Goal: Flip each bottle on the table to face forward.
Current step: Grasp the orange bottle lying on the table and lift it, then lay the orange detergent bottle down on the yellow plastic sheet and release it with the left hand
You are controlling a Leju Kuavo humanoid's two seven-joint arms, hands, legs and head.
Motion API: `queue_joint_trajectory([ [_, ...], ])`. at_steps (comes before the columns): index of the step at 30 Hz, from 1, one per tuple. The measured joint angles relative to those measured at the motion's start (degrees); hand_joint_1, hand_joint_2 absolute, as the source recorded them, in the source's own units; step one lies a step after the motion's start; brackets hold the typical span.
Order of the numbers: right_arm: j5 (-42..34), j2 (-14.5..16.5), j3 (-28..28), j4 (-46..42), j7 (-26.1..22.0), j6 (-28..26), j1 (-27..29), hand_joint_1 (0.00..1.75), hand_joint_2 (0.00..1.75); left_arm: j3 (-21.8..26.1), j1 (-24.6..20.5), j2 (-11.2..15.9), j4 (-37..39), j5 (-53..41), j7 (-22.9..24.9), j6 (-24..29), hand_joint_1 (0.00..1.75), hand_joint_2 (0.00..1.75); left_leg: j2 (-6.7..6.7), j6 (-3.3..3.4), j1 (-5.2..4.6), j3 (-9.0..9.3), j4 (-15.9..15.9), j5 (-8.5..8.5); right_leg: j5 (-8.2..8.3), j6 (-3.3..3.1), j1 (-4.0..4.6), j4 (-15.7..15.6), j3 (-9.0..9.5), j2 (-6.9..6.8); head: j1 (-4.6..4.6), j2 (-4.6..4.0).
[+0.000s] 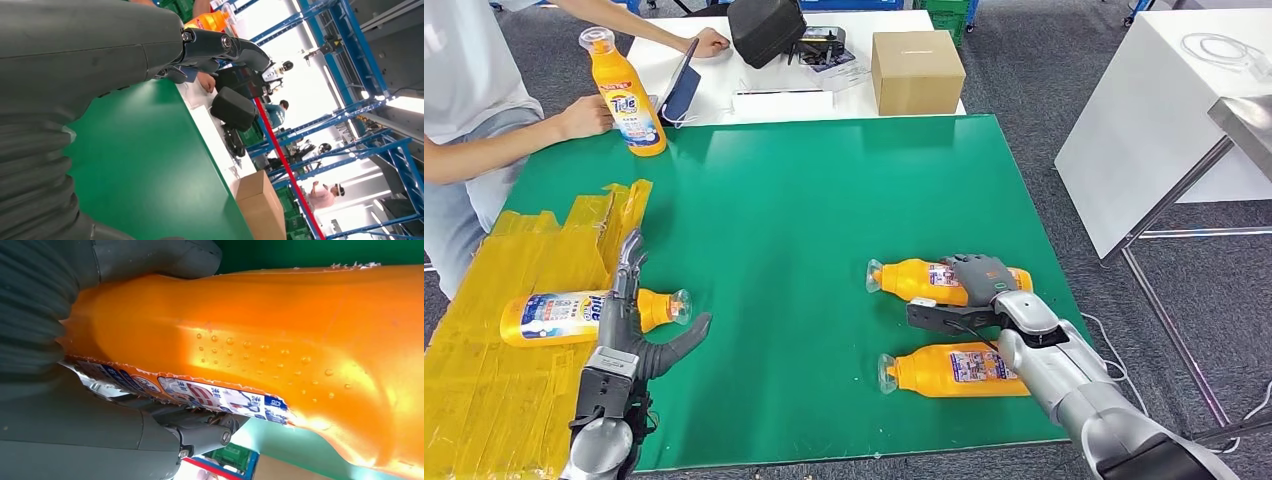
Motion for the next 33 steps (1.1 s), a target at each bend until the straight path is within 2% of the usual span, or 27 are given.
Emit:
queue_joint_trajectory([
  [5, -0.2, 0.1, 0.1, 0.3, 0.0, -0.2, -0.1, 1.75, 1.75, 0.0, 0.0, 0.0, 0.0, 0.0, 0.0, -0.2, 0.0, 1.75, 0.0, 0.0, 0.0, 0.0, 0.0, 0.0, 0.0, 0.0, 0.0, 0.0, 0.0, 0.0, 0.0, 0.0],
  [8, -1.0, 0.2, -0.1, 0.0, -0.2, -2.5, 0.3, 1.75, 1.75, 0.0, 0.1, 0.0, 0.0, 0.0, 0.3, -0.7, 0.0, 1.75, -0.01, 0.0, 0.0, 0.0, 0.0, 0.0, 0.0, 0.0, 0.0, 0.0, 0.0, 0.0, -0.01, 0.0],
  [13, -4.8, 2.0, -4.0, -7.5, -1.0, -13.1, 5.1, 1.75, 1.75, -0.7, 0.8, 0.0, -0.7, 0.0, 2.7, -5.8, 0.0, 1.75, -0.05, 0.0, 0.01, -0.09, 0.0, 0.0, 0.0, 0.0, 0.02, 0.0, -0.06, -0.02, 0.0, 0.0],
  [16, -10.3, 4.5, -8.0, -15.6, -5.1, -19.1, 9.5, 1.75, 1.75, -2.5, 0.7, 0.0, -1.0, 1.0, 4.5, -10.3, 0.0, 1.75, -0.05, -0.01, 0.03, -0.12, 0.0, -0.02, -0.02, -0.01, 0.03, 0.0, -0.14, -0.03, -0.02, 0.0],
  [19, -15.6, 7.1, -11.2, -23.2, -9.3, -22.6, 13.5, 1.75, 1.75, -4.7, 0.4, 0.0, -1.0, 3.8, 6.2, -14.5, 0.0, 1.75, -0.06, -0.02, 0.04, -0.17, 0.0, -0.02, -0.04, -0.03, 0.04, 0.0, -0.18, -0.04, -0.02, 0.0],
  [29, -28.5, 12.3, -16.2, -35.1, -18.4, -24.7, 20.1, 1.75, 1.75, -9.0, -1.9, 0.2, -0.4, 15.9, 9.8, -23.6, 0.0, 1.75, -0.04, 0.0, -0.01, -0.16, 0.0, -0.01, -0.02, -0.02, -0.02, 0.0, -0.17, -0.03, -0.01, 0.0],
  [33, -35.1, 14.0, -16.3, -36.9, -20.4, -21.1, 21.2, 1.73, 1.75, -10.4, -3.1, 0.3, 0.2, 19.0, 10.9, -25.3, 0.0, 1.75, -0.03, 0.0, 0.01, -0.17, 0.0, -0.01, -0.02, -0.02, 0.0, 0.0, -0.18, -0.03, -0.01, 0.0],
])
